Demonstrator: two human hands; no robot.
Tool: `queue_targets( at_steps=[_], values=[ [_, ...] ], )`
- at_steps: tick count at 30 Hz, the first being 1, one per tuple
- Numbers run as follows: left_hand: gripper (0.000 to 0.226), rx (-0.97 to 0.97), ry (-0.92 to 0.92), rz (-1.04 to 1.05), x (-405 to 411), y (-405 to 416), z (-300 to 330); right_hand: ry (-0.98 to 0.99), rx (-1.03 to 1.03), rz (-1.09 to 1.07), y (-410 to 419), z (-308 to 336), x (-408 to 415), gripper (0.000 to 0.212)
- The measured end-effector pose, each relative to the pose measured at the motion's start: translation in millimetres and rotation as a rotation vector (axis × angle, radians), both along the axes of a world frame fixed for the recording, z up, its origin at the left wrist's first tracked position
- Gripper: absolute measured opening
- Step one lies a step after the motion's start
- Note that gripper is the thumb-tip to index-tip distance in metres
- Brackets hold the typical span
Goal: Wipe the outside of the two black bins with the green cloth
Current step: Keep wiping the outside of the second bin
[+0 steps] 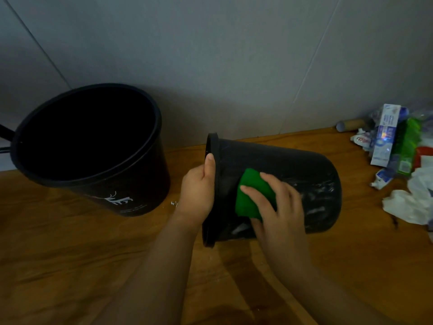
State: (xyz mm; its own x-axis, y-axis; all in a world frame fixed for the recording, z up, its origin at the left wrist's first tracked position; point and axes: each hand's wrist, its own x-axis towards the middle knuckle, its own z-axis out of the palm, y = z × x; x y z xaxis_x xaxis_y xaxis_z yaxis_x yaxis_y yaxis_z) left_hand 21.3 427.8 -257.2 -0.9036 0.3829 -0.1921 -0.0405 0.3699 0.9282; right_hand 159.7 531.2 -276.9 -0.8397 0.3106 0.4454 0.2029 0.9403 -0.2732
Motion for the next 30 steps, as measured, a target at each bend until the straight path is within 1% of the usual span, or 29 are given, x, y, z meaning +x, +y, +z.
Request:
queue_targets(
  at_steps=[3, 5, 7, 10, 11, 12, 14, 16, 17, 19, 22, 24, 26, 28, 30],
  values=[
    [0.072, -0.018, 0.038, 0.013, -0.1, 0.0, 3.0, -0.02, 0.095, 0.195, -7.4, -2.3, -0.1, 0.062],
    [0.072, -0.023, 0.063, 0.014, -0.9, 0.1, 5.1, -0.042, 0.139, 0.244, -2.1, -0.5, -3.0, 0.059],
    [0.073, -0.022, 0.071, 0.021, -2.7, 0.3, 4.1, -0.038, 0.096, 0.156, 5.4, 1.1, -3.9, 0.058],
    [0.077, -0.015, 0.053, 0.022, -1.8, 0.9, 2.5, -0.001, -0.015, -0.061, 4.7, 1.1, 1.4, 0.059],
    [0.077, -0.01, 0.048, 0.017, -0.8, 1.0, 1.7, 0.009, -0.026, -0.087, 0.3, -0.5, 3.2, 0.06],
    [0.077, -0.012, 0.045, 0.012, 0.0, 0.9, 0.9, 0.013, -0.018, -0.074, -4.8, -2.5, 4.2, 0.062],
    [0.074, -0.02, 0.055, 0.02, 1.7, 0.2, 2.2, -0.007, 0.041, 0.056, -13.9, -5.1, 3.1, 0.063],
    [0.073, -0.022, 0.068, 0.019, 1.5, 0.1, 3.6, -0.026, 0.103, 0.195, -13.9, -3.6, -2.7, 0.057],
    [0.073, -0.021, 0.067, 0.016, 0.3, 0.1, 3.4, -0.029, 0.107, 0.215, -11.0, -1.6, -6.4, 0.057],
    [0.075, -0.016, 0.059, 0.014, -2.2, 0.3, 3.3, -0.027, 0.061, 0.138, -2.0, 2.3, -11.0, 0.062],
    [0.074, -0.027, 0.057, 0.009, -2.6, 1.4, 1.5, -0.017, -0.077, -0.113, 13.9, 2.8, -6.0, 0.065],
    [0.074, -0.029, 0.047, 0.016, -0.6, 1.9, 1.6, -0.007, -0.108, -0.172, 13.8, -0.2, 0.0, 0.066],
    [0.074, -0.025, 0.048, 0.022, 1.1, 1.8, 1.3, -0.013, -0.074, -0.09, 2.1, -1.6, 2.5, 0.065],
    [0.07, -0.028, 0.079, 0.018, 1.4, 1.4, 1.7, -0.029, 0.002, 0.076, -7.9, 0.6, -0.7, 0.065],
    [0.067, -0.041, 0.106, 0.009, 0.5, 1.1, 2.2, -0.05, 0.057, 0.167, -5.6, 5.2, -8.3, 0.062]
  ],
)
